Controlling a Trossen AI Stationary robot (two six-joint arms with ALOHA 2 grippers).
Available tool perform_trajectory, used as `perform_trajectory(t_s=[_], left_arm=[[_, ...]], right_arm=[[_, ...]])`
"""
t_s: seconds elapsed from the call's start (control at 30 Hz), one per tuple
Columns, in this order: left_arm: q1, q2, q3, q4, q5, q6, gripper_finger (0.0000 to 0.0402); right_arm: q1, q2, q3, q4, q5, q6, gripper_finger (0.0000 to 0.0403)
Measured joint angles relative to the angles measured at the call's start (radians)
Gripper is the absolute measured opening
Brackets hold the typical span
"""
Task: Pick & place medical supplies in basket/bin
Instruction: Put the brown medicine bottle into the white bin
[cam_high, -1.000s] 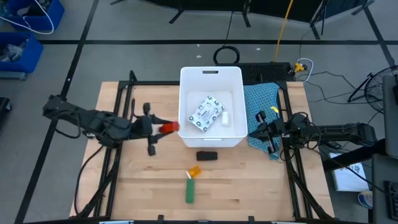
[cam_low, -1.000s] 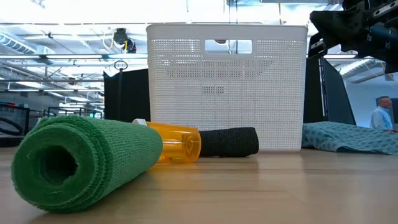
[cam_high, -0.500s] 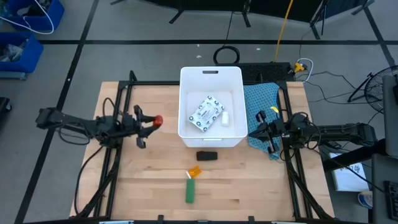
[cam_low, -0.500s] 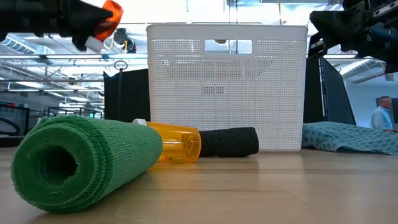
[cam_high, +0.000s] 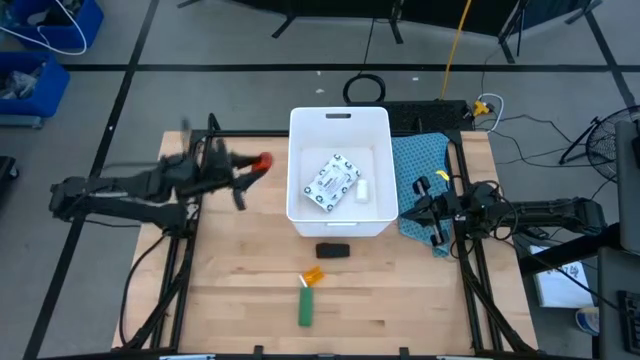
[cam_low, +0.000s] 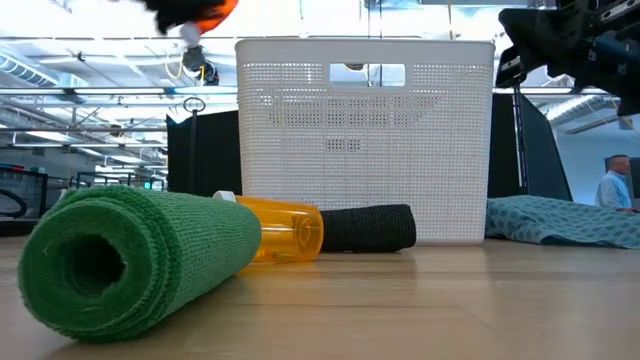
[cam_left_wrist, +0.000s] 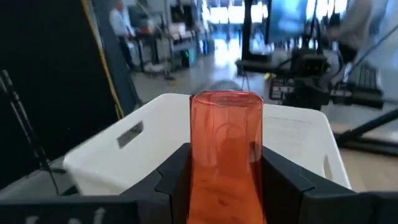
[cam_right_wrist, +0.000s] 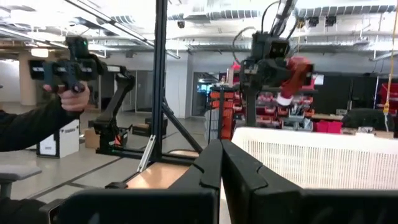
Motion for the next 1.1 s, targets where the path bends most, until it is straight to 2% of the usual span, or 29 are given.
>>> perform_trajectory(t_s=[0.13,0.3,0.43,0.57,0.77,1.1], left_arm=[[0.075,0.278,0.278,-0.085,0.131,0.053,0.0149],[0.137,0.63,0.552,-0.115,0.306,0.07,0.0149],[0.155,0.881,0.699,-0.138,0.36,0.068,0.0149],[0.16,1.075,0.791,-0.136,0.403,0.063,0.0149],[0.159,1.249,0.86,-0.171,0.449,0.063,0.0149],[0.17,1.338,0.866,-0.187,0.515,0.051,0.0149]], right_arm=[[0.0,0.0,0.0,0.018,0.0,-0.011,0.0],[0.0,0.0,0.0,0.018,0.002,-0.026,0.0],[0.0,0.0,0.0,0.018,0.002,-0.026,0.0],[0.0,0.0,0.0,0.015,0.002,-0.026,0.0],[0.0,0.0,0.0,0.0,0.001,-0.036,0.0],[0.0,0.0,0.0,0.001,0.001,-0.088,0.0]])
